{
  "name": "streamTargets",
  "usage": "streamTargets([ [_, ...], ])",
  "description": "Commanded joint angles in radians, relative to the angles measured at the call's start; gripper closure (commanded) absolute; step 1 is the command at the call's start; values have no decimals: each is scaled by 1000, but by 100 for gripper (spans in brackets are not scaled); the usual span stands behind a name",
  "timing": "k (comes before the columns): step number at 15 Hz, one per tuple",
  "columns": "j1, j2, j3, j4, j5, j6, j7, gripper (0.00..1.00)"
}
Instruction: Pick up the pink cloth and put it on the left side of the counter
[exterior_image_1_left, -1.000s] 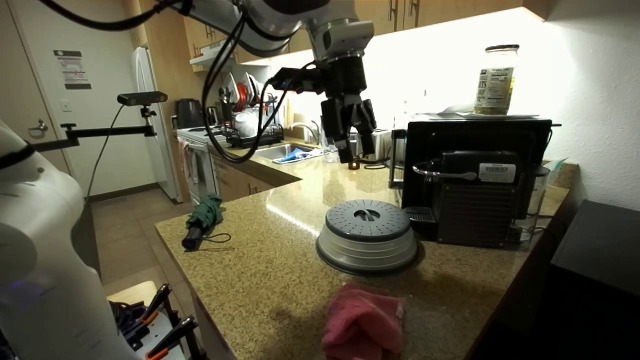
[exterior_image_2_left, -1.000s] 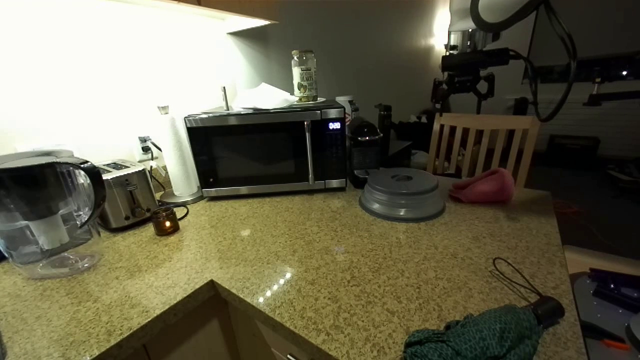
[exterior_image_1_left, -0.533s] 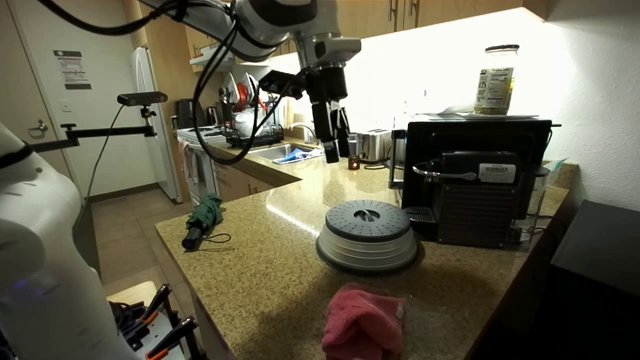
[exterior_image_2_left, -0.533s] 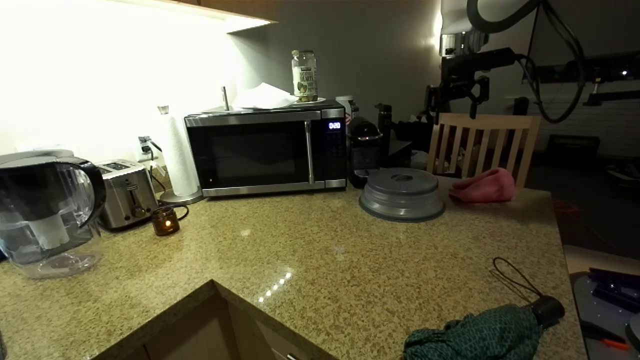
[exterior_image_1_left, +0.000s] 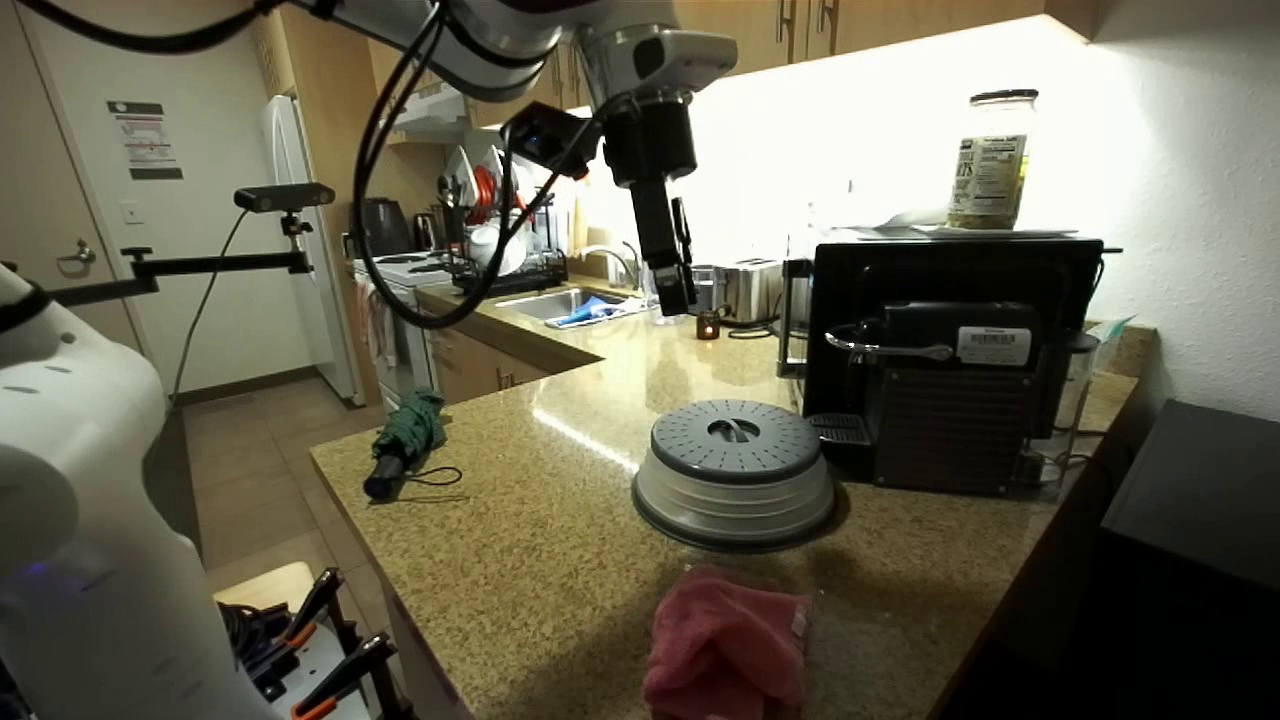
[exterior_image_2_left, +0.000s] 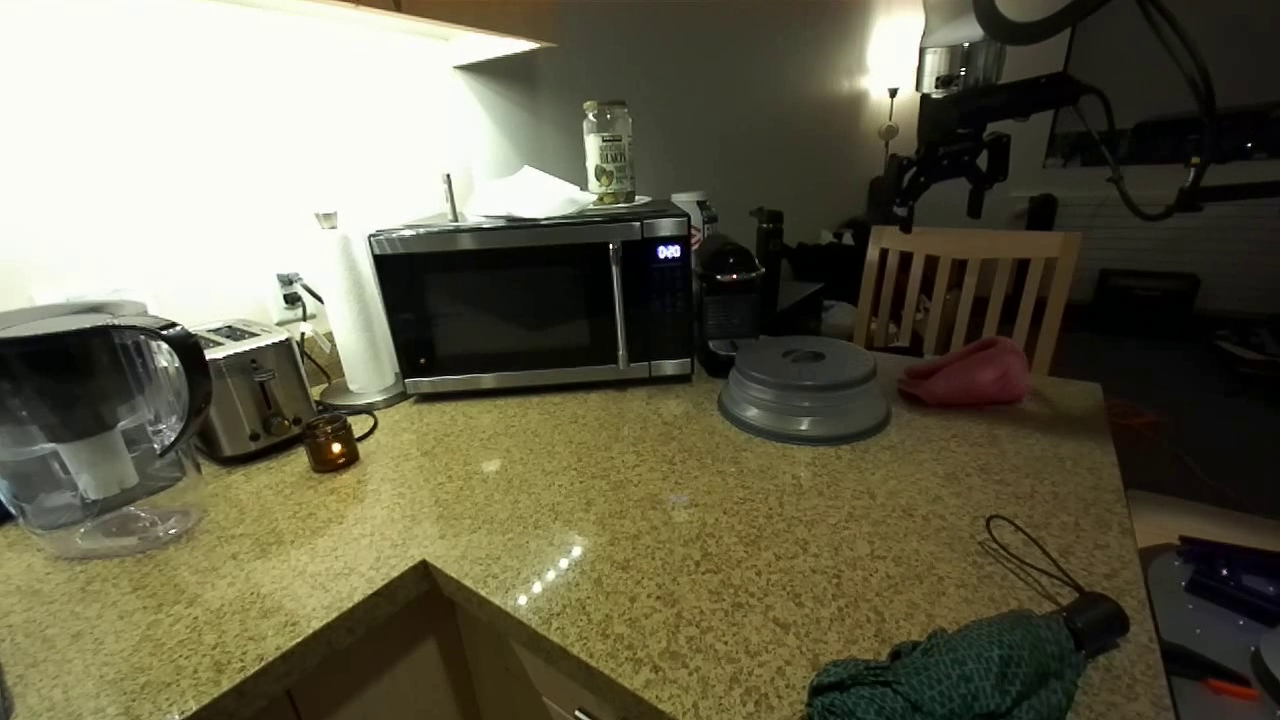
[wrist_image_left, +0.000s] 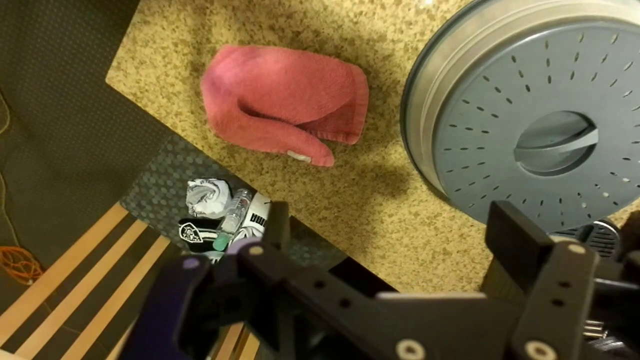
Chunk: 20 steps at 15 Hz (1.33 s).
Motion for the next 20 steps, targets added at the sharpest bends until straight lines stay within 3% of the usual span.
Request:
streamTargets([
  [1, -27, -5, 17, -2, 9, 1, -12, 0],
  [6, -26, -9, 19, -7, 9, 1, -12, 0],
  [8, 13, 37, 17, 13, 49, 19, -100, 0],
  [15, 145, 201, 125, 128, 190, 51, -272, 0],
  [20, 209, 300, 153, 228, 253, 39, -462, 0],
])
